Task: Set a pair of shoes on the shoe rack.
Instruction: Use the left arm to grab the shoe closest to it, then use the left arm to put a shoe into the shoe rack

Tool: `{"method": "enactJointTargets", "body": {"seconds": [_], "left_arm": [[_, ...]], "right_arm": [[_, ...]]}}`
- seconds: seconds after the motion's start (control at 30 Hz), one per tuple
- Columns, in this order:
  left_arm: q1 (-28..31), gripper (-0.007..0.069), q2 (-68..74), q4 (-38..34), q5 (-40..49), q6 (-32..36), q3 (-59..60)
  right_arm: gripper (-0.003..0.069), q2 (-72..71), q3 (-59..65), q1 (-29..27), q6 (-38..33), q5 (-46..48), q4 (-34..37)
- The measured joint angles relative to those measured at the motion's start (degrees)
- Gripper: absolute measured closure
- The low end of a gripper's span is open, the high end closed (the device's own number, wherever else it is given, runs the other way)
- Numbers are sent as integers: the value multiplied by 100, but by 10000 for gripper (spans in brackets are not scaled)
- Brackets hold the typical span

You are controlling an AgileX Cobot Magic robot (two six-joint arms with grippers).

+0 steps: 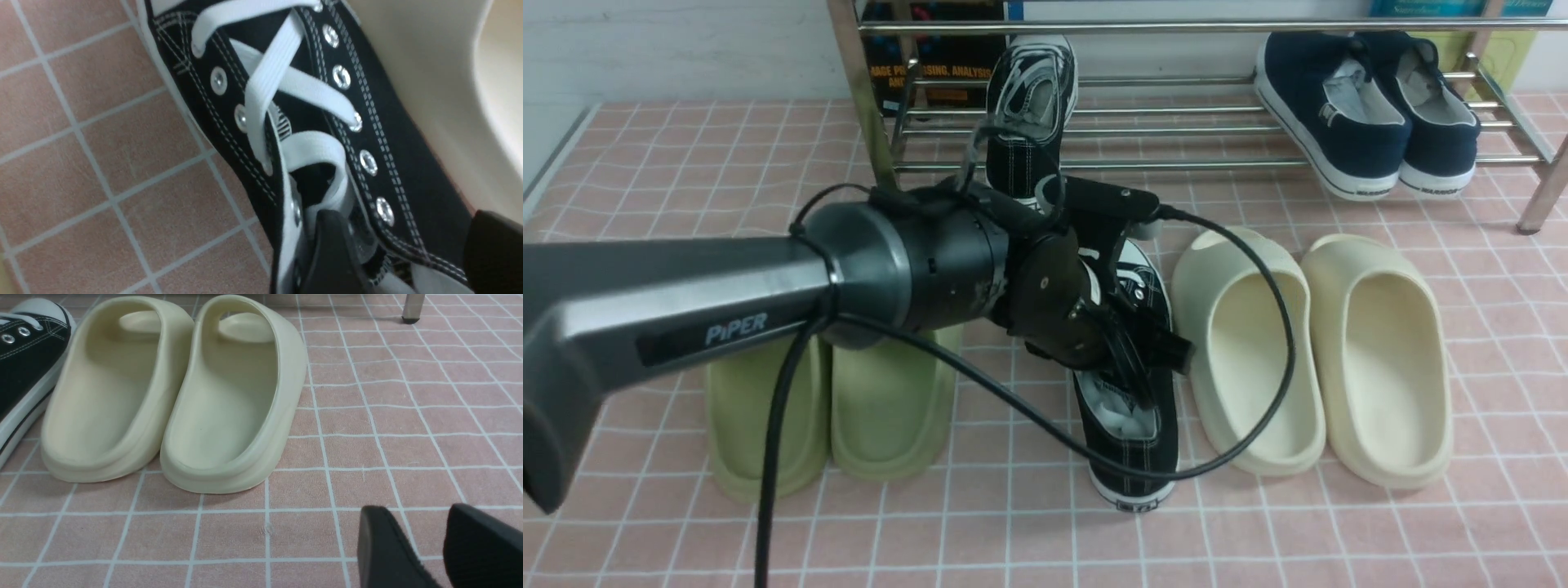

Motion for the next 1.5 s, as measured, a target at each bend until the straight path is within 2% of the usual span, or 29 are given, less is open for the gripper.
{"method": "enactJointTargets", "body": {"seconds": [0.2, 0.3, 0.5, 0.7, 0.77, 0.87, 0.93, 1.0, 1.03, 1.07, 1.3, 1.5], "left_arm": [[0, 209, -55, 0, 293, -145, -222], [-6, 193, -204, 3, 519, -138, -420], [-1, 111, -569, 340, 1229, -223, -623], [-1, 118, 58, 311, 1475, -402, -623], [-1, 144, 297, 283, 1372, -408, -618], [-1, 246, 610, 268, 1092, -421, -618], [-1, 354, 658, 264, 1030, -435, -618], [10, 512, 602, 299, 1023, -466, -618], [10, 522, 600, 316, 1024, -466, -618], [15, 569, 510, 379, 1064, -486, -612], [9, 581, -105, 437, 1216, -421, -721], [419, 581, 69, 363, 1389, -421, -1806]], "right_arm": [[419, 0, 0, 0, 0, 0, 0], [419, 0, 0, 0, 0, 0, 0], [419, 0, 0, 0, 0, 0, 0], [419, 0, 0, 0, 0, 0, 0], [419, 0, 0, 0, 0, 0, 0], [419, 0, 0, 0, 0, 0, 0], [419, 0, 0, 0, 0, 0, 0], [419, 0, 0, 0, 0, 0, 0], [419, 0, 0, 0, 0, 0, 0], [419, 0, 0, 0, 0, 0, 0], [419, 0, 0, 0, 0, 0, 0], [419, 0, 0, 0, 0, 0, 0]]}}
